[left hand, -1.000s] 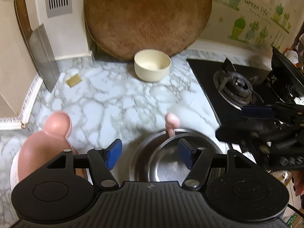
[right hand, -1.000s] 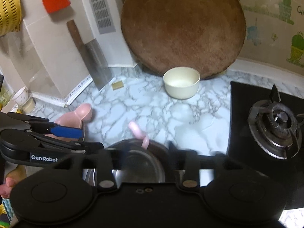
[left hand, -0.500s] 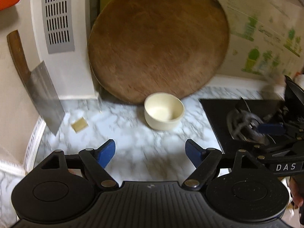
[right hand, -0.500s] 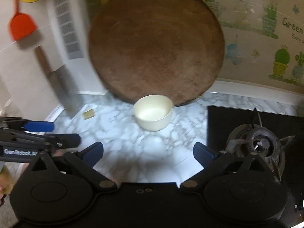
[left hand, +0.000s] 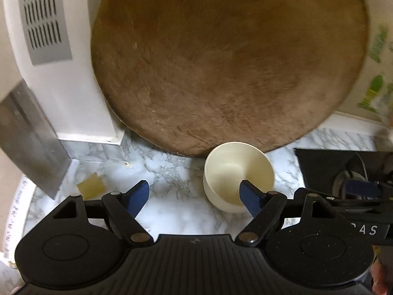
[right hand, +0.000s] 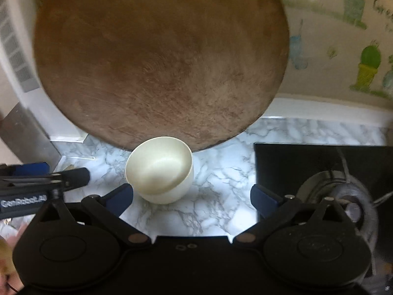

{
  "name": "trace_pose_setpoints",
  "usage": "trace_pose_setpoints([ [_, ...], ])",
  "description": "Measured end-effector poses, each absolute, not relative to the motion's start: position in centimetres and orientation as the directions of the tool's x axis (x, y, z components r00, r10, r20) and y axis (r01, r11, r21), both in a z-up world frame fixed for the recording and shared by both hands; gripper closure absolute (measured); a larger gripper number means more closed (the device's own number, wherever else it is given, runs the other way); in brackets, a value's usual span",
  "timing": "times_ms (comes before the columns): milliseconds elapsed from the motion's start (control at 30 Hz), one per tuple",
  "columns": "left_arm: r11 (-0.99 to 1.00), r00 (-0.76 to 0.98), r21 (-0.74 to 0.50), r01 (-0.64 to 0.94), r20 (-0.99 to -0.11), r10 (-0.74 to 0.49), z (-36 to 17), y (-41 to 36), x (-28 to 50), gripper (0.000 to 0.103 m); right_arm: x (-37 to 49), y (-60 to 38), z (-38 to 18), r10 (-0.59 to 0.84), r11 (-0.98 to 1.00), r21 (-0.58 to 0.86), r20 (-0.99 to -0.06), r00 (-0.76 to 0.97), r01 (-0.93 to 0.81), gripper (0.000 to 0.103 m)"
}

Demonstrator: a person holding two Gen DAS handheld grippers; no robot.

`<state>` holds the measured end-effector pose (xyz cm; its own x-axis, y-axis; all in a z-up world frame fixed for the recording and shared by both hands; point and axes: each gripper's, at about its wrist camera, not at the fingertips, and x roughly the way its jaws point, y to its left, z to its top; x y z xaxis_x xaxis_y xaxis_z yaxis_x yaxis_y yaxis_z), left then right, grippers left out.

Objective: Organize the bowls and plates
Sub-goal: 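Move both grippers to the rim of the cream ceramic bowl, then close both grippers on the cream bowl rim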

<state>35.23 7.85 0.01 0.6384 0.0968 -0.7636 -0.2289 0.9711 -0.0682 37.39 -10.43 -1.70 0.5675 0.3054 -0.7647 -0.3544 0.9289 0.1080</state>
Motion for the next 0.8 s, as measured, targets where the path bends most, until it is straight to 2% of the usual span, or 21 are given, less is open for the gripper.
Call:
trace_pose_setpoints([
  [233,0.955,0.55,-0.119,-0.272,-0.834,0.053,-3.7,9.6,39.2,0.022,41.4,-9.3,-5.0,0.279,0.943,0.125,-0.801,0.53,-0.308,0.014],
  [300,0.952,0.545,-0.122,-0.279,-0.837,0.052,-4.5,9.7,39.9,0.022,42.2,-9.1,-5.9,0.272,0.946,0.127,-0.812,0.517,-0.3,0.021],
  [433,0.951,0.53,-0.118,-0.287,-0.846,0.054,-5.7,9.7,40.8,0.022,43.3,-8.7,-7.4,0.267,0.948,0.13,-0.826,0.497,-0.292,0.027],
  [600,0.952,0.519,-0.112,-0.286,-0.853,0.055,-6.9,9.5,41.9,0.023,44.0,-8.3,-8.5,0.271,0.945,0.137,-0.837,0.475,-0.297,0.04],
  [633,0.951,0.518,-0.116,-0.287,-0.854,0.052,-7.1,9.5,42.1,0.026,44.0,-8.2,-8.7,0.27,0.945,0.136,-0.838,0.474,-0.297,0.04],
  [667,0.949,0.515,-0.125,-0.289,-0.856,0.044,-7.2,9.6,42.2,0.035,44.0,-8.2,-8.8,0.271,0.945,0.137,-0.838,0.473,-0.298,0.042],
  [800,0.948,0.493,-0.149,-0.281,-0.87,0.009,-8.0,9.4,42.5,0.055,43.9,-7.7,-9.1,0.283,0.94,0.144,-0.838,0.467,-0.31,0.053],
])
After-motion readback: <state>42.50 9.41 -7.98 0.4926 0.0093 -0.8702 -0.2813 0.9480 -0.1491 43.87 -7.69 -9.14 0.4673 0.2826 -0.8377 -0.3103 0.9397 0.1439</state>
